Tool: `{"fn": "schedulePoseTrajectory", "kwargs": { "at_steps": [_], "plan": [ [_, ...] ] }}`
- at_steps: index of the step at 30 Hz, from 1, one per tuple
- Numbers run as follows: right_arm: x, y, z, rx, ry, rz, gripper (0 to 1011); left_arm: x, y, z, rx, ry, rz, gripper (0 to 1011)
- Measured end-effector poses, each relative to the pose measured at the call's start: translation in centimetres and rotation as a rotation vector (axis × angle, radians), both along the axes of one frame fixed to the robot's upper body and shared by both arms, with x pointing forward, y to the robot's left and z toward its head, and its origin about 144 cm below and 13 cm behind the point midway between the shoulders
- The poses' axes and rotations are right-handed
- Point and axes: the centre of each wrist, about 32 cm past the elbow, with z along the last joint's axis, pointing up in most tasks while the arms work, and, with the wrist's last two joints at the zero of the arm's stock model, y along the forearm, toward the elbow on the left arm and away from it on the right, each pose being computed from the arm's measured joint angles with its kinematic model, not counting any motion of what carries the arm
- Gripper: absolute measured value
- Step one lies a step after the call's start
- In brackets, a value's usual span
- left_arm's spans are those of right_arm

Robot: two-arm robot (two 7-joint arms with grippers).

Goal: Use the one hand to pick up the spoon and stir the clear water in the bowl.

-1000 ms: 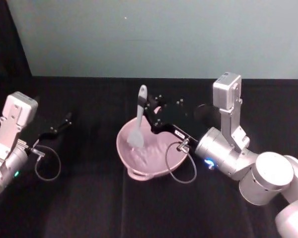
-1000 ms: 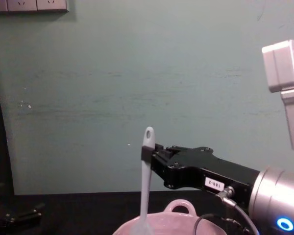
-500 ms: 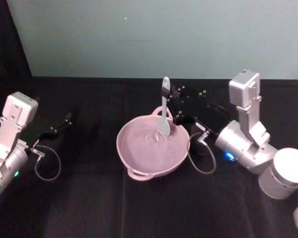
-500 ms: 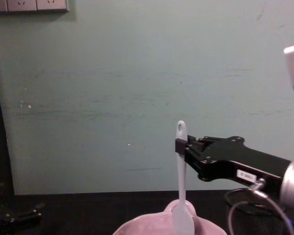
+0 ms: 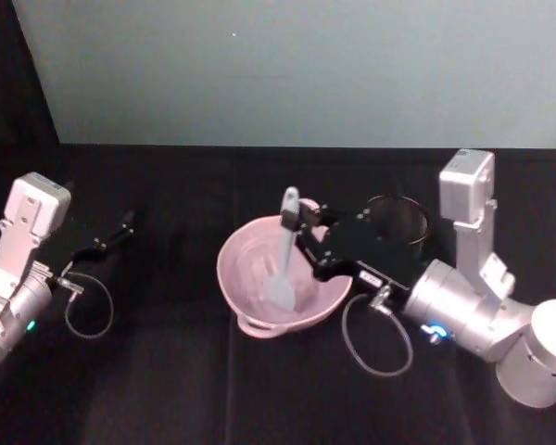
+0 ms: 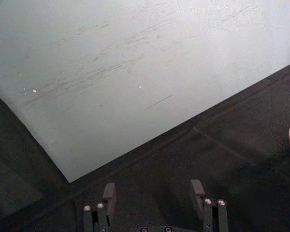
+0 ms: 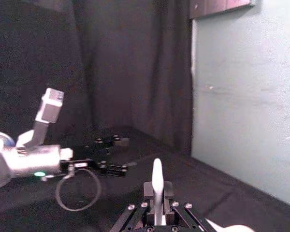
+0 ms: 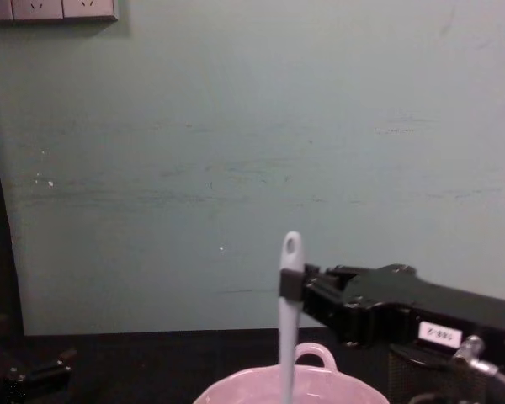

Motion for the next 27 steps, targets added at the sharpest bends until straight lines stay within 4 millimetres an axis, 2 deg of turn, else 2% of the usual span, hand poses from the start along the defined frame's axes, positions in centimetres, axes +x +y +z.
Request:
{"fn": "schedulePoseTrajectory", "kwargs": {
  "at_steps": [5, 14, 21, 27],
  "plan": [
    [0.3, 1.5, -0.4, 0.028, 0.036, 0.024, 116, 0.0, 0.0, 0.0, 0.0, 0.0, 0.0, 1011],
    [2.7, 3.9, -1.3, 0.062, -0.007, -0.054, 116, 0.0, 0.0, 0.0, 0.0, 0.0, 0.0, 1011],
    [4.1, 3.8, -1.4, 0.047, -0.079, -0.137, 116, 0.0, 0.0, 0.0, 0.0, 0.0, 0.0, 1011],
    [4.5, 1.8, -1.0, 0.0, -0.125, -0.199, 116, 0.0, 0.0, 0.0, 0.0, 0.0, 0.0, 1011]
  ]
}}
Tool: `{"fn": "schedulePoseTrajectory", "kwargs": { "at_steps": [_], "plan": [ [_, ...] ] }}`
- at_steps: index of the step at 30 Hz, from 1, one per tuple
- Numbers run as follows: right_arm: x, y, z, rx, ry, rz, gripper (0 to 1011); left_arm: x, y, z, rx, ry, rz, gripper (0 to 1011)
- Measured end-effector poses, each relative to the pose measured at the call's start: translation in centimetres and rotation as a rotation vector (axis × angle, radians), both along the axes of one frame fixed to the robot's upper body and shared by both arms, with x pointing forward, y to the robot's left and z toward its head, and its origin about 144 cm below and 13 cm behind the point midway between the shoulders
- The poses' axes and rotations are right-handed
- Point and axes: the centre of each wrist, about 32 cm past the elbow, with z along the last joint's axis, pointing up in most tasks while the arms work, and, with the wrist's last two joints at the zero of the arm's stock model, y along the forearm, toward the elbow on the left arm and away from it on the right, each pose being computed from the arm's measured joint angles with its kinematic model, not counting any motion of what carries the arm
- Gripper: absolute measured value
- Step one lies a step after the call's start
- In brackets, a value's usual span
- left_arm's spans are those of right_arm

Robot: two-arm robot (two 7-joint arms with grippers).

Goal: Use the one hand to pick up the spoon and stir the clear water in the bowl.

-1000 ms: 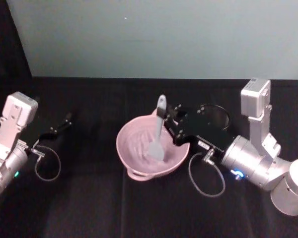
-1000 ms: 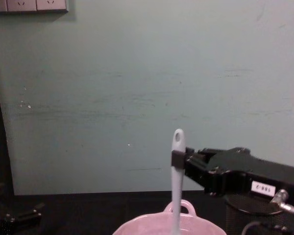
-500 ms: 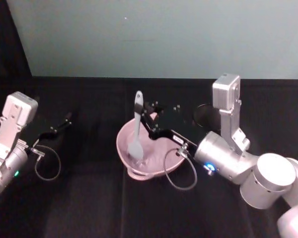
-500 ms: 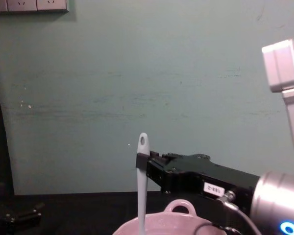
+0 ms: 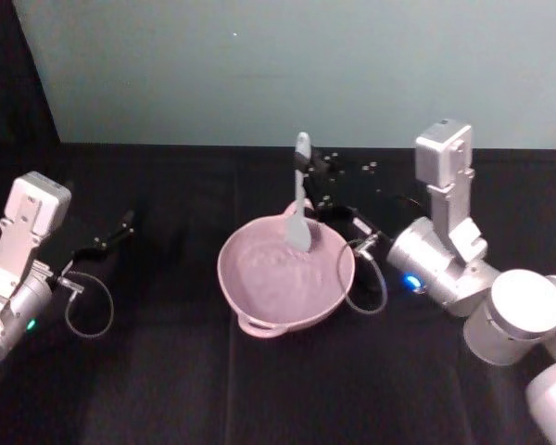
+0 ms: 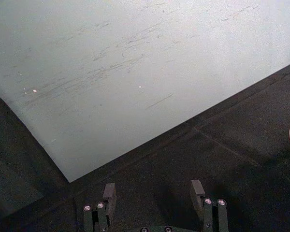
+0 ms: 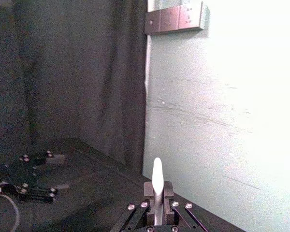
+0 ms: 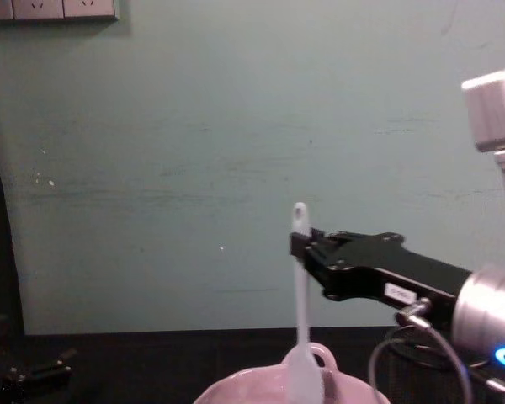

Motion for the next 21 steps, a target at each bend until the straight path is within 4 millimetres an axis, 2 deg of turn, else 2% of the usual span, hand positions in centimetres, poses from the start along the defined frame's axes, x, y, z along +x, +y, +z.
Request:
{"fn": "schedulePoseTrajectory", "kwargs": {
  "at_steps": [3, 7, 11, 17, 21],
  "plan": [
    [-0.5, -1.2, 0.4, -0.012, -0.001, -0.011, 116, 0.0, 0.0, 0.0, 0.0, 0.0, 0.0, 1011],
    [-2.1, -2.8, 1.2, -0.015, 0.01, 0.005, 116, 0.0, 0.0, 0.0, 0.0, 0.0, 0.0, 1011],
    [-3.9, -3.4, 1.9, -0.003, 0.031, 0.045, 116, 0.0, 0.0, 0.0, 0.0, 0.0, 0.0, 1011],
    [-5.6, -2.9, 1.9, 0.019, 0.097, 0.111, 116, 0.0, 0.0, 0.0, 0.0, 0.0, 0.0, 1011],
    [-6.2, -1.6, 1.4, 0.042, 0.14, 0.155, 116, 0.0, 0.0, 0.0, 0.0, 0.0, 0.0, 1011]
  ]
}}
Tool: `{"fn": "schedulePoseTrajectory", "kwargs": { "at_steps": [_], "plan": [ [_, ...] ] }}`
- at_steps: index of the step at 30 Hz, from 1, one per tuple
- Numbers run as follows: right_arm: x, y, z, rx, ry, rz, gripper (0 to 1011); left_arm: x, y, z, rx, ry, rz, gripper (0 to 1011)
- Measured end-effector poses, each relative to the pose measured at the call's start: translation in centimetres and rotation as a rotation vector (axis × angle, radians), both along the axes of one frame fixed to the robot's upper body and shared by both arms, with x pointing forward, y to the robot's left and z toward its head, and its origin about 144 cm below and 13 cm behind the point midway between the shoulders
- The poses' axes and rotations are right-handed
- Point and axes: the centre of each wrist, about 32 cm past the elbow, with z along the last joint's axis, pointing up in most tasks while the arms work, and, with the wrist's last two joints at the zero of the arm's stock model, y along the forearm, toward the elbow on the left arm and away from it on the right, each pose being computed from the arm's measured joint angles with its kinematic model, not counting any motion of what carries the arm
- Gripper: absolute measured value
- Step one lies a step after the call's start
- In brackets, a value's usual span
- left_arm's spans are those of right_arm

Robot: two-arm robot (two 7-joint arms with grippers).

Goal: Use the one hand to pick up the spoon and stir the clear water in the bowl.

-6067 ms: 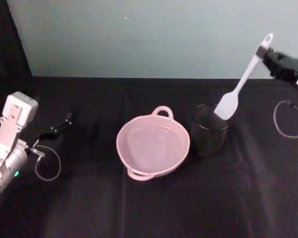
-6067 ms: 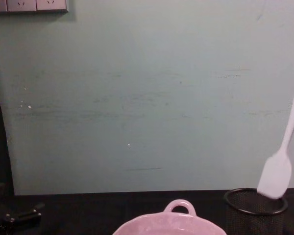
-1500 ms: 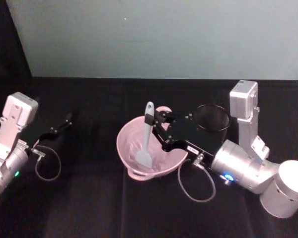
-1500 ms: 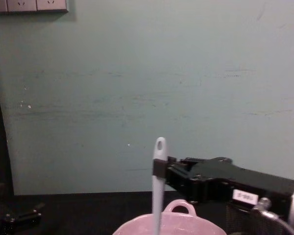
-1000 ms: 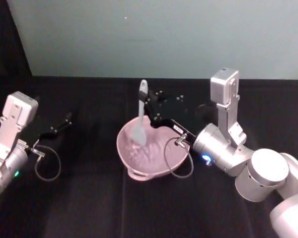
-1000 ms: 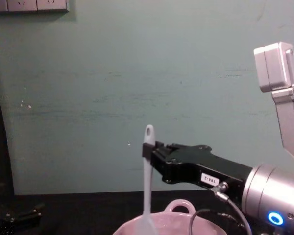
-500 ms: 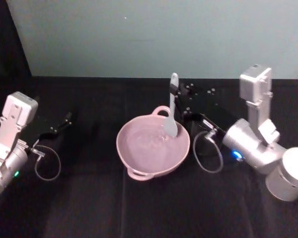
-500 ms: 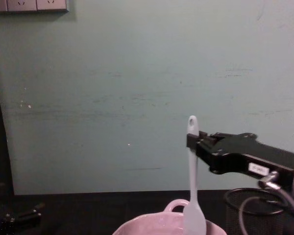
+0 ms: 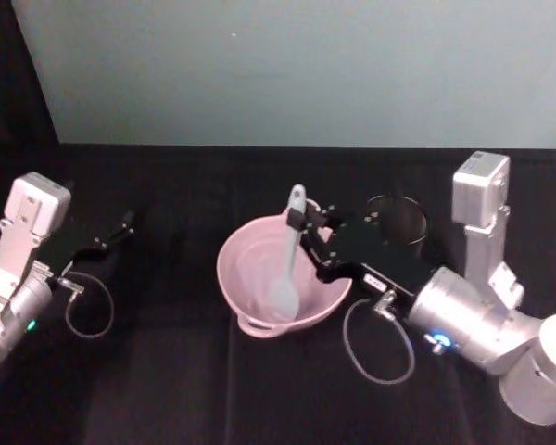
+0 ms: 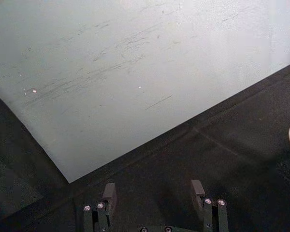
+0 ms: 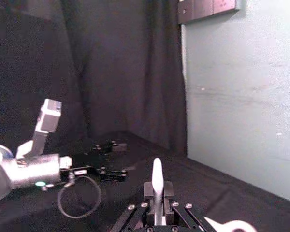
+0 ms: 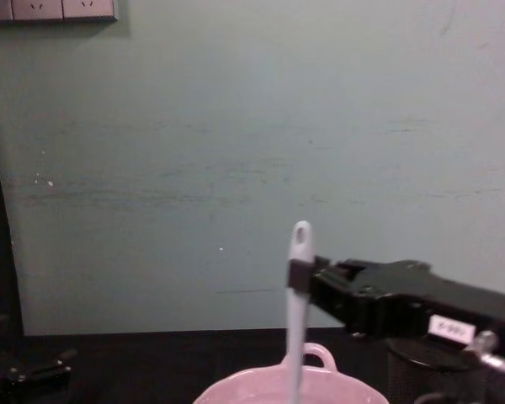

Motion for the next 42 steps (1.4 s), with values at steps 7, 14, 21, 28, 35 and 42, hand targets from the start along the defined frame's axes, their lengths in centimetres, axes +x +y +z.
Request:
{"fn": "schedulePoseTrajectory", "kwargs": {
  "at_steps": [7, 14, 21, 28, 35, 42],
  "plan": [
    [1.0, 2.4, -1.0, 0.026, 0.011, 0.011, 116, 0.0, 0.0, 0.0, 0.0, 0.0, 0.0, 1011],
    [3.1, 4.1, -2.2, 0.036, -0.056, -0.052, 116, 0.0, 0.0, 0.0, 0.0, 0.0, 0.0, 1011],
    [4.9, 3.9, -3.0, 0.017, -0.155, -0.187, 116, 0.0, 0.0, 0.0, 0.0, 0.0, 0.0, 1011],
    [4.8, 2.0, -2.3, 0.005, -0.176, -0.226, 116, 0.0, 0.0, 0.0, 0.0, 0.0, 0.0, 1011],
    [3.1, -0.2, -1.6, -0.018, -0.134, -0.204, 116, 0.0, 0.0, 0.0, 0.0, 0.0, 0.0, 1011],
    [1.1, -1.0, -0.9, -0.007, -0.052, -0.147, 116, 0.0, 0.0, 0.0, 0.0, 0.0, 0.0, 1011]
  ]
}}
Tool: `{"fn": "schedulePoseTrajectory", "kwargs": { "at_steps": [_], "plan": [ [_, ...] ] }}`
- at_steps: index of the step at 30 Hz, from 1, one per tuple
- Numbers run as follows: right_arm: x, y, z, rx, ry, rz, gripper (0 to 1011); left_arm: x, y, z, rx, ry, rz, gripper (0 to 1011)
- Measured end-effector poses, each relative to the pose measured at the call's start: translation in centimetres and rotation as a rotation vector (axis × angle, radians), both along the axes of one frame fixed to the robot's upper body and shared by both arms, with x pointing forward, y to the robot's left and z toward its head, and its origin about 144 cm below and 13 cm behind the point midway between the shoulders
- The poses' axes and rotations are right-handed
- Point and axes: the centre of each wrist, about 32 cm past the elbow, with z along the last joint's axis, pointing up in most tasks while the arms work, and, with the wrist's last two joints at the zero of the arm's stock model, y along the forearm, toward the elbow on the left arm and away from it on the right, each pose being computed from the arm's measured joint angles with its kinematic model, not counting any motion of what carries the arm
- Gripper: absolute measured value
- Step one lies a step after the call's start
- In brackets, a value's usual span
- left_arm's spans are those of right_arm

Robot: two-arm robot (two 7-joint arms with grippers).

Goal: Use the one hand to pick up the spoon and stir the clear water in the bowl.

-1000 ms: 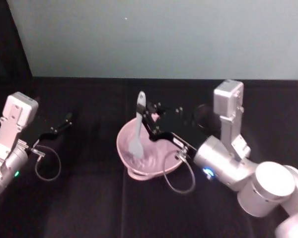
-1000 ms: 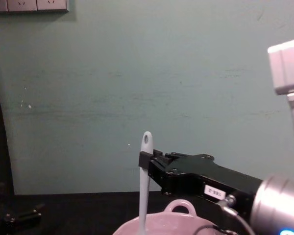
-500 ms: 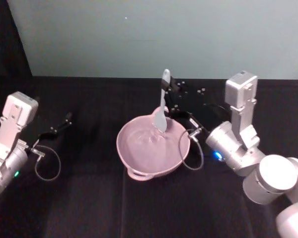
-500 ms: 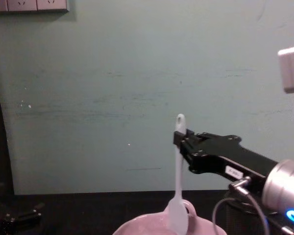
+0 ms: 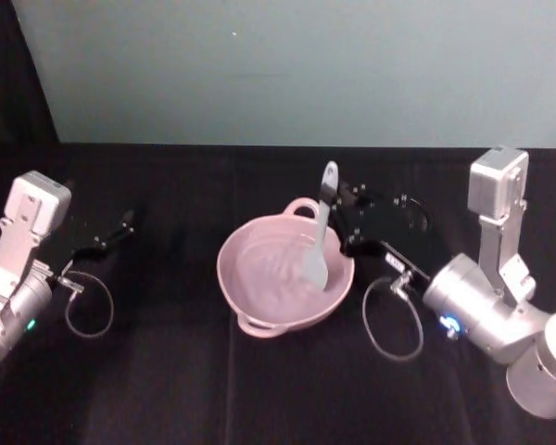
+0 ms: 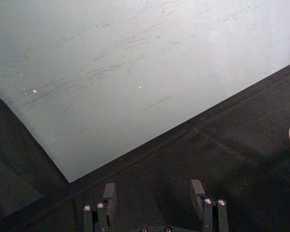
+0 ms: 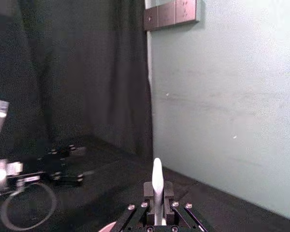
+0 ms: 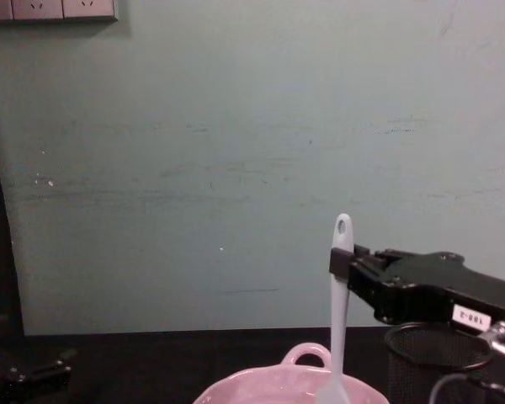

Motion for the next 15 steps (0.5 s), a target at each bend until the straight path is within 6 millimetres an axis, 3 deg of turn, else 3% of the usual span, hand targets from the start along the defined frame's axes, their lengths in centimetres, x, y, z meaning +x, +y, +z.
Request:
{"fn": "schedulePoseTrajectory", "kwargs": {
  "at_steps": [8, 15],
  "plan": [
    [-1.4, 1.9, -0.1, 0.032, 0.051, 0.087, 116, 0.0, 0.0, 0.0, 0.0, 0.0, 0.0, 1011],
    [-0.1, 4.2, -1.0, 0.048, 0.027, 0.099, 116, 0.0, 0.0, 0.0, 0.0, 0.0, 0.0, 1011]
  ]
}}
